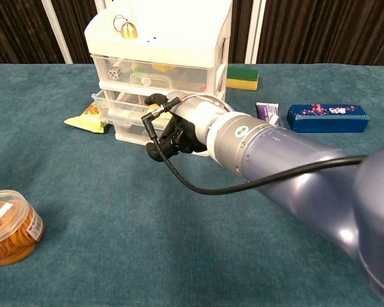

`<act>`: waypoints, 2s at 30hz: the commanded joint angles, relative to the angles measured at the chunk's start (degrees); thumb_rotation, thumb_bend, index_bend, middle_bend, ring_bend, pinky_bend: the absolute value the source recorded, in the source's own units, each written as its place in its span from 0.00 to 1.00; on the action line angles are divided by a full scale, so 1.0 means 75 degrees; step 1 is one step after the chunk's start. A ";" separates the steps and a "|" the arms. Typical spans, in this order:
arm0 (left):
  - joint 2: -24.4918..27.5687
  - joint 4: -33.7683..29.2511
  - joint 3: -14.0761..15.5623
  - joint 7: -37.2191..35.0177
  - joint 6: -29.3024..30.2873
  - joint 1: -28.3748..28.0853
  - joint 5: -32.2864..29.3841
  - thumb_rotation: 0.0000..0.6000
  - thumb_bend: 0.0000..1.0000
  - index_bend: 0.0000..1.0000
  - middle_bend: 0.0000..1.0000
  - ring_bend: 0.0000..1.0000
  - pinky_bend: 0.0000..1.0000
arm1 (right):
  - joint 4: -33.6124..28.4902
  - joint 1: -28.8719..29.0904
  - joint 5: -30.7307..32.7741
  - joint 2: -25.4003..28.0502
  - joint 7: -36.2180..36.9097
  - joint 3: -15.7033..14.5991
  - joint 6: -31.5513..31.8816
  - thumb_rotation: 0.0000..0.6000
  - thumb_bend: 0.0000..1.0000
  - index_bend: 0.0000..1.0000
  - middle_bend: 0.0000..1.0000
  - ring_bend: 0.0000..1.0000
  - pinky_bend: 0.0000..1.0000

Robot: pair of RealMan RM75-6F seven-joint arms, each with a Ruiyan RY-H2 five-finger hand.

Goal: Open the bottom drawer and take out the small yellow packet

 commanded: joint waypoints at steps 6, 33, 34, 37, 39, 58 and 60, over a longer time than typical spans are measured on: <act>0.0007 -0.0001 0.0002 -0.0009 -0.0012 -0.0005 -0.0001 1.00 0.44 0.05 0.02 0.00 0.00 | 0.0157 0.0257 0.0411 -0.0108 -0.0253 0.0156 0.0243 1.00 0.56 0.04 0.87 0.88 1.00; 0.0034 -0.0030 0.0026 -0.0004 -0.0059 -0.0008 -0.0020 1.00 0.44 0.07 0.02 0.00 0.00 | -0.0068 0.0780 0.1423 0.0084 -0.0500 0.0281 0.0007 1.00 0.56 0.04 0.87 0.88 1.00; 0.0032 -0.0032 0.0023 -0.0005 -0.0052 -0.0007 -0.0019 1.00 0.44 0.07 0.02 0.00 0.00 | -0.0121 0.0779 0.1447 0.0121 -0.0480 0.0274 -0.0020 1.00 0.56 0.05 0.87 0.88 1.00; 0.0028 -0.0032 0.0018 0.0000 -0.0041 -0.0002 -0.0028 1.00 0.44 0.07 0.02 0.00 0.00 | -0.0203 0.0798 0.1478 0.0197 -0.0468 0.0242 -0.0042 1.00 0.56 0.07 0.87 0.88 1.00; 0.0030 -0.0033 0.0022 0.0002 -0.0048 -0.0003 -0.0027 1.00 0.44 0.07 0.02 0.00 0.00 | -0.0245 0.0818 0.1508 0.0241 -0.0466 0.0217 -0.0045 1.00 0.56 0.08 0.87 0.88 1.00; 0.0024 -0.0024 0.0022 0.0010 -0.0044 -0.0002 -0.0027 1.00 0.44 0.07 0.02 0.00 0.00 | -0.0583 0.0875 0.1543 0.0465 -0.0393 -0.0121 0.0085 1.00 0.56 0.12 0.87 0.89 1.00; 0.0025 -0.0025 0.0019 0.0007 -0.0044 -0.0003 -0.0030 1.00 0.44 0.07 0.02 0.00 0.00 | -0.0625 0.0878 0.1543 0.0485 -0.0374 -0.0132 0.0087 1.00 0.56 0.12 0.87 0.89 1.00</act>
